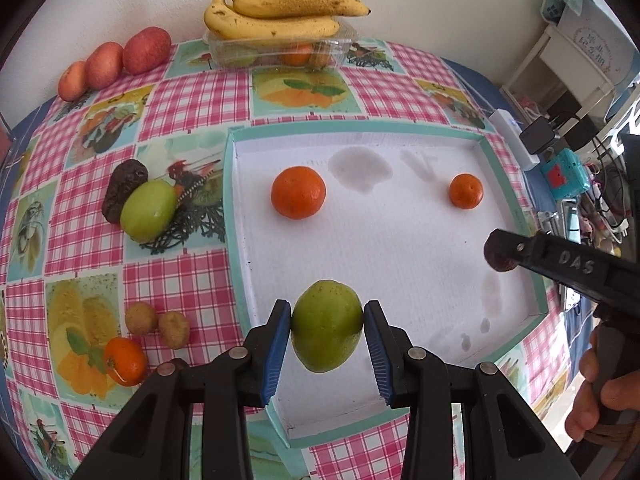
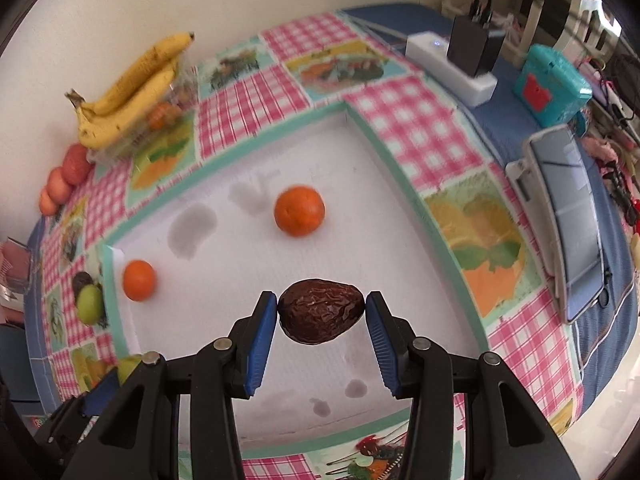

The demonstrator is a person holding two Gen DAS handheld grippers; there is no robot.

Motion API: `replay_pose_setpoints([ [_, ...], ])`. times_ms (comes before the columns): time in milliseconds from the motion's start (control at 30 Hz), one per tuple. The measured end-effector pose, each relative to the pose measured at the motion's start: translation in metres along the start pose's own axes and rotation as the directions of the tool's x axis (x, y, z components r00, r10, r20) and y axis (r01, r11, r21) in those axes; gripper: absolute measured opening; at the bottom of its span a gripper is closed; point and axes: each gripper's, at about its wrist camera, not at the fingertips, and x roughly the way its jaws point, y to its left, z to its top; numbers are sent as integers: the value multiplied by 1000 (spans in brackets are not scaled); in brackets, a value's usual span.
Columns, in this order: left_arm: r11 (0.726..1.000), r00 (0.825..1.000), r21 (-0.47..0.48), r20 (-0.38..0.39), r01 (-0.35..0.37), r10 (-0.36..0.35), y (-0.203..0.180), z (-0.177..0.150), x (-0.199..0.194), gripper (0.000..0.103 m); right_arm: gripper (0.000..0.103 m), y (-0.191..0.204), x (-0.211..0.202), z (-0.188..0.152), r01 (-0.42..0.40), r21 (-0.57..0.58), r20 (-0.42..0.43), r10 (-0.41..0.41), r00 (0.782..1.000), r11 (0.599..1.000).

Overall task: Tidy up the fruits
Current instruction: 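Carry the green mango with the left tool over the tray while the right tool carries the date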

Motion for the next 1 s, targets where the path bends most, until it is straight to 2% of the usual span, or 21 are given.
replay_pose_setpoints([
  [233,1000,1000,-4,-22,-16,16,1,1,11,40,48,1,20,-5,22,-9,-57,-22,998,1000],
  [433,1000,999,-20,-49,-15,14,6,1,20,40,48,1,22,-5,26,-15,-56,-27,998,1000],
  [1000,999,999,-32,-49,-7,5,9,1,21,40,48,3,23,-6,32,-25,-58,-33,998,999],
])
